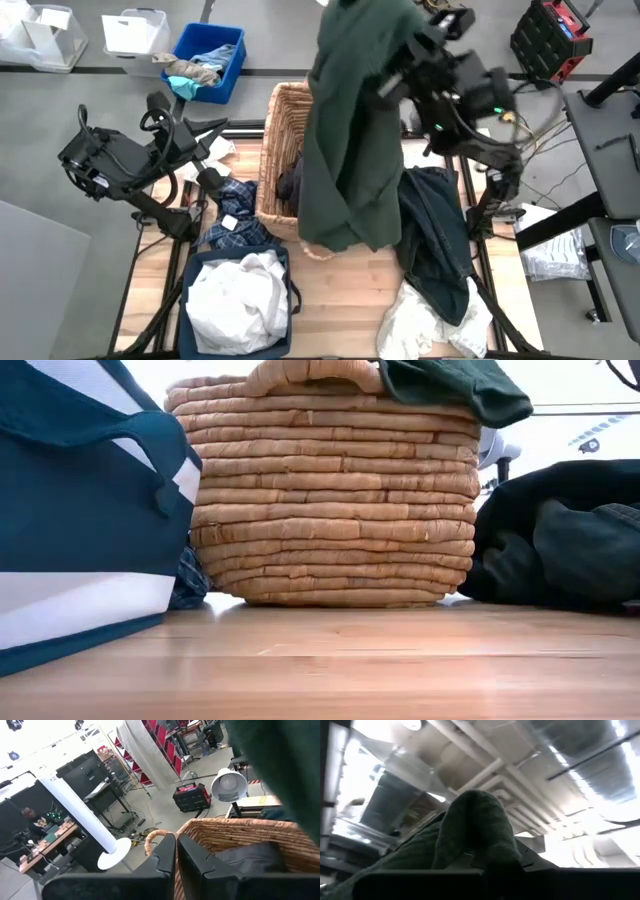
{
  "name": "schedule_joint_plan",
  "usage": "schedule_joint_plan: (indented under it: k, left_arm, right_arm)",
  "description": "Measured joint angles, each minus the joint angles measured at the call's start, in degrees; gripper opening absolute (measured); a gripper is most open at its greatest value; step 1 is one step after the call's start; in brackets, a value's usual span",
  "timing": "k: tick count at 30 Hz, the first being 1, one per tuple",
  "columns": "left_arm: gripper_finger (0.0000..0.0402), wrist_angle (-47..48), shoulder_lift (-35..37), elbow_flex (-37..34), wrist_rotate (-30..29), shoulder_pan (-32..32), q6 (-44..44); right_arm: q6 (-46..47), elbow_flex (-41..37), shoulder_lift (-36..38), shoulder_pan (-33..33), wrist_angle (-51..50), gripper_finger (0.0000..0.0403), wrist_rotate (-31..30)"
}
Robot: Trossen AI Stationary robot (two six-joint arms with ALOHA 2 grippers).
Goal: Sort clothes
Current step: Put the green shirt into the brown basket
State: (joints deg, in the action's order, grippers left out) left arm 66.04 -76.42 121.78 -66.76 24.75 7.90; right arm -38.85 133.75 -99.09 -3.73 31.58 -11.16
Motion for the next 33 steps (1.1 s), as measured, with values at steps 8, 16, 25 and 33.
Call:
schedule_joint_plan:
  k: [8,16,25,33]
  left_arm:
    - [0.0000,0.1,0.2,0.4,-0.1,0.0,0.6]
    - [0.0000,0.5,0.3,0.4,-0.2,0.0,0.6]
    - [0.0000,0.5,0.4,0.4,-0.2,0.0,0.6]
    - [0.0000,0.5,0.4,0.4,-0.2,0.0,0.4]
  right_arm:
    - [2.9,0.0,-4.3,-10.5,6.9,0.0013,1.4]
    - [2.1,0.0,-7.7,-18.0,7.6,0.0013,5.3]
    - [-12.5,1.2,-12.4,-24.3,9.2,0.0013,8.7]
    - [-13.8,1.2,-14.2,-27.5,10.0,0.0013,9.1]
